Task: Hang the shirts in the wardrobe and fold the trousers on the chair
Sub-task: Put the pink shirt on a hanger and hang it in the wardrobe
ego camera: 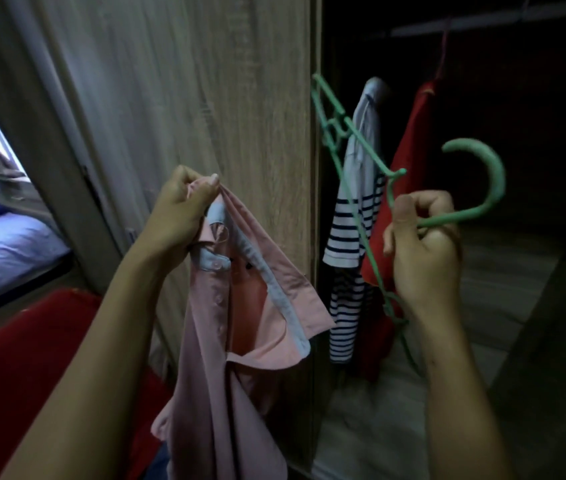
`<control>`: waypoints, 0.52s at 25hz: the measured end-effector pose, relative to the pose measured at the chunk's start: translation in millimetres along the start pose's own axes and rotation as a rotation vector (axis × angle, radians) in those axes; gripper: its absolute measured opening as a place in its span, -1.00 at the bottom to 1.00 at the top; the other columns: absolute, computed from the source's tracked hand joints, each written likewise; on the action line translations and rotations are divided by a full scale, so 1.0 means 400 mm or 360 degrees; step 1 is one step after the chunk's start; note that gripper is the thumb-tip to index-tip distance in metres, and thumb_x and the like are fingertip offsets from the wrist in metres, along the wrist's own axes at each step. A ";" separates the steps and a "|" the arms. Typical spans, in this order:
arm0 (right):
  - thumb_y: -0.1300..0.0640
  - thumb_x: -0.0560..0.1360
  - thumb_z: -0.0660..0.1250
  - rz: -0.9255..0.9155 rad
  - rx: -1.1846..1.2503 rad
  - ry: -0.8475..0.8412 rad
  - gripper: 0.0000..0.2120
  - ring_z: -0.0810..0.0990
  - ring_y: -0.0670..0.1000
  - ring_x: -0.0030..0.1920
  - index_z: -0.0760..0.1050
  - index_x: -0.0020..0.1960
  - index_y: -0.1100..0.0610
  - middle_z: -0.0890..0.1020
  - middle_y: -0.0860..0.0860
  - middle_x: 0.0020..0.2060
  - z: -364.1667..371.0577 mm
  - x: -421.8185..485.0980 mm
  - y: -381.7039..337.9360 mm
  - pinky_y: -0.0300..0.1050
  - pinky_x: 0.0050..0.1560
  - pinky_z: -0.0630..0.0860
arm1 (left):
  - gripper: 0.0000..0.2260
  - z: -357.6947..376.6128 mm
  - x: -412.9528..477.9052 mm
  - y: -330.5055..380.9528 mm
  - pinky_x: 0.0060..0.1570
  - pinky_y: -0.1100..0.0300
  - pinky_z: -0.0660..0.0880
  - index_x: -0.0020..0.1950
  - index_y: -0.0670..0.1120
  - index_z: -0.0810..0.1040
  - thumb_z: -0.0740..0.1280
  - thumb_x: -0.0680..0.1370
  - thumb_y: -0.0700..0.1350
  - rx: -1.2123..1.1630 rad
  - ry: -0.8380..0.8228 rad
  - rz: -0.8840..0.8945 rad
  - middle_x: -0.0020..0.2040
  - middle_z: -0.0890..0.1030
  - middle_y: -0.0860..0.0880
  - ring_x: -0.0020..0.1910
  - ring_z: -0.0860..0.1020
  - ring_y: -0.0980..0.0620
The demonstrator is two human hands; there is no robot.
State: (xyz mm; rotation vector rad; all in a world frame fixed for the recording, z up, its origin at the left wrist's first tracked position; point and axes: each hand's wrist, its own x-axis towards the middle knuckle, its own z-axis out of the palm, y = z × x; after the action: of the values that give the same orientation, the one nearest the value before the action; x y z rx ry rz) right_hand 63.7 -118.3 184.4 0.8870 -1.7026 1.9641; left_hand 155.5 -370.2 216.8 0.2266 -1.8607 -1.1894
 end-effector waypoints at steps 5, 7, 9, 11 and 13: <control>-0.01 0.41 0.39 0.0543 0.0827 -0.0357 -0.84 0.21 -0.14 -0.60 0.62 -0.15 0.08 0.40 -0.05 -0.55 -0.011 -0.004 0.113 -0.27 -0.57 0.05 | -0.78 -0.020 -0.010 -0.022 -0.35 0.19 0.34 -0.23 0.01 0.32 0.26 0.60 -0.09 0.0227 0.0025 -0.0010 -0.33 0.40 -0.01 -0.36 0.37 0.12; -0.10 0.29 0.48 0.0624 0.0871 -0.0467 -0.60 0.32 -0.17 -0.54 0.58 -0.12 0.23 0.50 -0.04 -0.49 -0.010 -0.029 0.174 -0.35 -0.55 0.15 | -0.78 -0.031 -0.017 -0.027 -0.35 0.23 0.33 -0.23 0.02 0.31 0.25 0.60 -0.09 0.0298 0.0029 0.0003 -0.33 0.39 0.01 -0.36 0.35 0.13; -0.11 0.21 0.52 0.0764 0.0907 -0.0486 -0.46 0.38 -0.19 -0.51 0.48 -0.11 0.31 0.60 -0.02 -0.42 -0.008 -0.062 0.227 -0.41 -0.55 0.23 | -0.77 -0.038 -0.025 -0.028 -0.36 0.27 0.30 -0.23 0.03 0.29 0.24 0.61 -0.09 0.0407 0.0024 0.0028 -0.33 0.37 0.03 -0.37 0.33 0.17; -0.04 0.22 0.50 0.0891 0.0877 -0.0528 -0.60 0.38 -0.20 -0.55 0.46 -0.21 0.25 0.59 0.01 -0.45 -0.010 -0.092 0.266 -0.41 -0.53 0.24 | -0.77 -0.047 -0.031 -0.033 -0.37 0.28 0.27 -0.22 0.00 0.28 0.24 0.61 -0.09 0.0547 0.0008 0.0057 -0.33 0.35 0.03 -0.37 0.30 0.17; 0.14 0.37 0.39 0.0963 0.0700 -0.0551 -0.82 0.47 -0.19 -0.51 0.45 -0.29 0.22 0.46 0.02 -0.57 -0.012 -0.110 0.289 -0.32 -0.42 0.31 | -0.82 -0.060 -0.040 -0.038 -0.36 0.24 0.30 -0.16 -0.09 0.32 0.24 0.60 -0.09 0.0667 -0.0010 0.0091 -0.33 0.36 -0.05 -0.36 0.32 0.12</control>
State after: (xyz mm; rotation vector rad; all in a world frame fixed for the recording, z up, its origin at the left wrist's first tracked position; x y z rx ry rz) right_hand 18.0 -129.9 69.9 0.9789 -1.9231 2.8025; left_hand 178.7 -384.5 198.9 0.3976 -2.0932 -0.7512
